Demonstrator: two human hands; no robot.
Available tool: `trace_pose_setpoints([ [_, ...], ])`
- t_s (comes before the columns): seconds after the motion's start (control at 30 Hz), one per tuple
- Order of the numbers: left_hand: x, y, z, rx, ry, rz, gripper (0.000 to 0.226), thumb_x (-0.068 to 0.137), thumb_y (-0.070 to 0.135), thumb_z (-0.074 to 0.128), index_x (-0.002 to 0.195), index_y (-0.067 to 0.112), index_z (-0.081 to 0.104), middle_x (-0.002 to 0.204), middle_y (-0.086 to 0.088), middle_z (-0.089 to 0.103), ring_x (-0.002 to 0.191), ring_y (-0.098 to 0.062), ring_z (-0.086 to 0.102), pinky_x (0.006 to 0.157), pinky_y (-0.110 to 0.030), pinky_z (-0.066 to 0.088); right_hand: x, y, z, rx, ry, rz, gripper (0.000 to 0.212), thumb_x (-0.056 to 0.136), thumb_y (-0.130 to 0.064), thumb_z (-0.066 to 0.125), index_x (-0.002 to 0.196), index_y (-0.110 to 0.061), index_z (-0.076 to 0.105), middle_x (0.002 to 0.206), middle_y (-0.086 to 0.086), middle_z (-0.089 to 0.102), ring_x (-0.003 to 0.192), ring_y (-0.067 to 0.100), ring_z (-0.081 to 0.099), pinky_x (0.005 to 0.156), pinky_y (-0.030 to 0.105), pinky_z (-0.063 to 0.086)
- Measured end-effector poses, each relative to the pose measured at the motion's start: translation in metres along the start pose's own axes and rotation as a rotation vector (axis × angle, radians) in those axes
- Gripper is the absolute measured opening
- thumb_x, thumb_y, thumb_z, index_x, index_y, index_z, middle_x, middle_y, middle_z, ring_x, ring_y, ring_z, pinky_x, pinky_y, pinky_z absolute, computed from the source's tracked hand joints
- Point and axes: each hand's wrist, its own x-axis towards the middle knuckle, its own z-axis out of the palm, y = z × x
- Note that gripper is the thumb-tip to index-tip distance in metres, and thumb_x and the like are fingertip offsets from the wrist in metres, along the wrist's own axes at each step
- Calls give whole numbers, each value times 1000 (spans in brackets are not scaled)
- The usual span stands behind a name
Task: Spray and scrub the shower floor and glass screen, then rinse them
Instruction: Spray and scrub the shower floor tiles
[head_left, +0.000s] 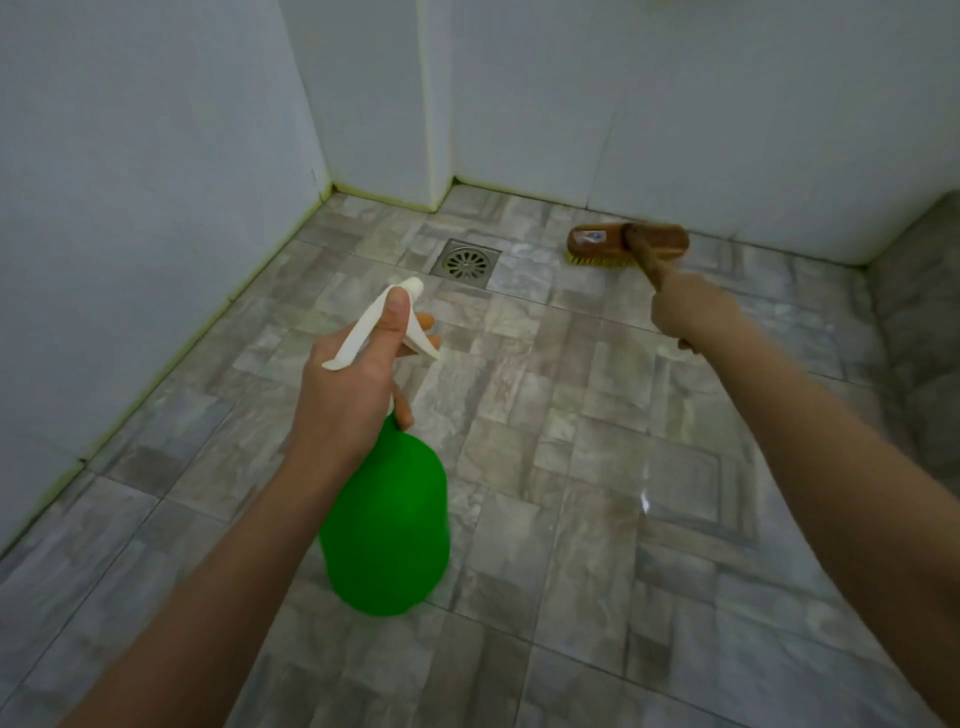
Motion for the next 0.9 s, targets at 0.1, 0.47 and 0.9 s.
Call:
trace_pose_setpoints([
  [0.1, -5, 8, 16, -15, -48, 24, 32, 96, 56, 47, 80, 48, 73, 102, 7, 76, 78, -55, 62, 45, -28, 45, -16, 18, -24, -14, -89, 160, 40, 94, -3, 38, 134, -11, 43, 83, 19, 59, 52, 24, 55, 42, 27, 42],
  [0.47, -20, 25, 61, -44, -115, 77, 33, 97, 55, 46, 77, 57, 72, 99, 7, 76, 89, -54, 65, 49, -31, 45, -41, 78, -42, 21, -90, 307, 24, 92, -5, 43, 112, 0, 57, 65, 16, 60, 52, 24, 54, 48, 28, 42],
  [0.9, -30, 14, 78, 25, -191, 90, 30, 95, 61, 44, 80, 60, 71, 95, 9, 77, 87, -51, 66, 57, -38, 48, -93, 162, -41, 78, -168, 397, 19, 94, -4, 37, 105, -12, 51, 79, 19, 56, 52, 26, 56, 43, 27, 45],
])
